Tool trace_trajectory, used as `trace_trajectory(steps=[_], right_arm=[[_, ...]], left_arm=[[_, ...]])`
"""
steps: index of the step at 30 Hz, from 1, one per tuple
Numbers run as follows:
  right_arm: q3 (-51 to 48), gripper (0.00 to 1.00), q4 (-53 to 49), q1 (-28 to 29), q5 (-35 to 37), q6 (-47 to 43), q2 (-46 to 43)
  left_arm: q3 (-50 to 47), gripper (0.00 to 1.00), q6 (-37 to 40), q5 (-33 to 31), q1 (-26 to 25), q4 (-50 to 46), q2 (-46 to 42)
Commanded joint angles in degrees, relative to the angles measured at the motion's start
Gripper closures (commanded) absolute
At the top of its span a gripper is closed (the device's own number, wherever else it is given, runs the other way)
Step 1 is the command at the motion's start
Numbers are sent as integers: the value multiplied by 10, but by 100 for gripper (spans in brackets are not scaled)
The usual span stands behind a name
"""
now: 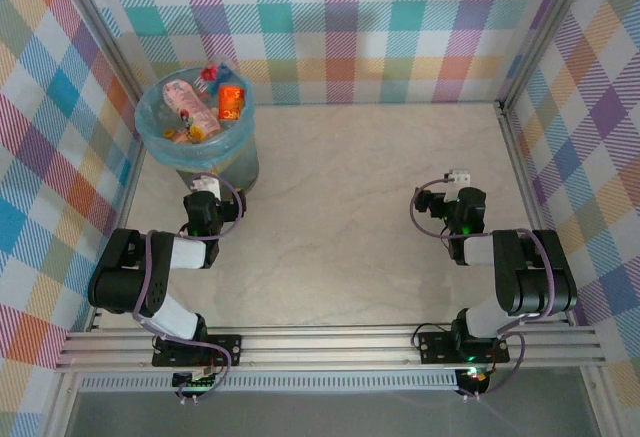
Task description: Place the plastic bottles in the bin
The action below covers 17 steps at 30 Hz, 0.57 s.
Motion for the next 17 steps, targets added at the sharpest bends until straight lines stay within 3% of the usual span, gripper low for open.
trace_trajectory(steps=[1,17], right_arm=[[11,0,2,-3,1,9,3],[11,0,2,-3,2,8,3]], left_arm=[[12,0,-5,10,6,-8,3],[11,0,-3,8,4,-6,3]])
